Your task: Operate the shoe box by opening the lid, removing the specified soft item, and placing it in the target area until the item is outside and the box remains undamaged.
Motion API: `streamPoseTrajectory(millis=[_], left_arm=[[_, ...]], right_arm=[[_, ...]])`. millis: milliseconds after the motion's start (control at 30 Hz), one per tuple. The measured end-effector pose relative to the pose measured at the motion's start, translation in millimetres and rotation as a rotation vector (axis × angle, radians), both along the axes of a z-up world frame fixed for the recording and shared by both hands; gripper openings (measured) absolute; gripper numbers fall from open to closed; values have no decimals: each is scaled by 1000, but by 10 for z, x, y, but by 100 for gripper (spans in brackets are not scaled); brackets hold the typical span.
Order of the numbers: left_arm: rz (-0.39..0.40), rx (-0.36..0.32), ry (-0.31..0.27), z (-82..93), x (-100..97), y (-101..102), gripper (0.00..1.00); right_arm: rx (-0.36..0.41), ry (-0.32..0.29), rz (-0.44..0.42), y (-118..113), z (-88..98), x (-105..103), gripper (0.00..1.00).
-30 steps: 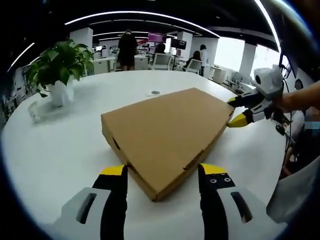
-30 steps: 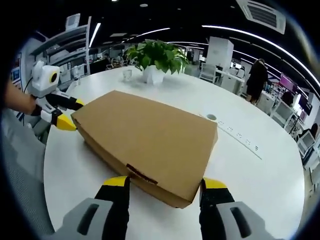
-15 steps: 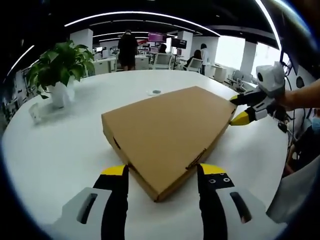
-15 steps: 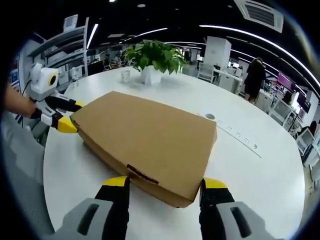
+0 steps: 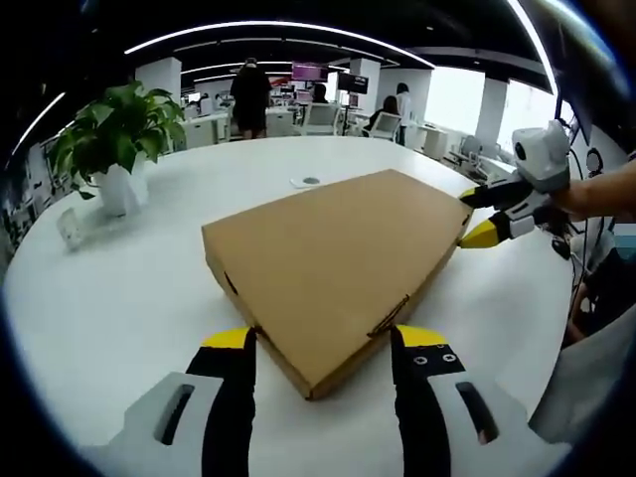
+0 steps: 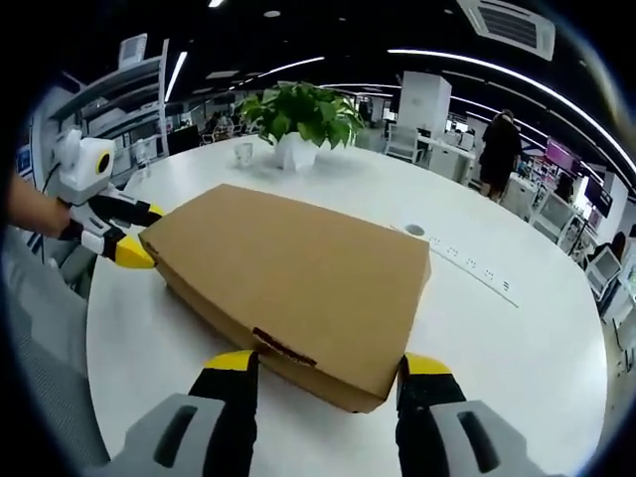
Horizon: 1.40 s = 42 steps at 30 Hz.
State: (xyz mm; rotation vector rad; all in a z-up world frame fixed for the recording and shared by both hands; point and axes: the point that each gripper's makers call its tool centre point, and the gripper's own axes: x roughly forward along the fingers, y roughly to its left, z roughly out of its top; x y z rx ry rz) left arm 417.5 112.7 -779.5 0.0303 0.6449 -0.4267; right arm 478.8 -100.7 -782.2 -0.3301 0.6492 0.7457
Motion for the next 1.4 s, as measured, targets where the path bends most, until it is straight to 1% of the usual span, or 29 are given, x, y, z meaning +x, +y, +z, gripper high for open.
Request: streamPoseTrajectory(millis=[233, 500, 833, 1100, 1400], left_arm=[[-23, 6, 12, -6, 5, 34, 55], [-45, 12, 25, -6, 0, 72, 55], [-64, 14, 35, -11, -23, 143, 54], [-78, 17, 44, -8, -43, 186, 53], [-106, 50, 48, -18, -79, 306, 54]], right_arm=[[16, 2, -28, 31, 7, -60, 54], [35, 18, -57, 59, 23, -122, 53], [34, 26, -83, 105, 32, -237, 52], [26, 21, -100, 138, 27, -319, 50], [20, 15, -106, 214, 20, -456, 46]])
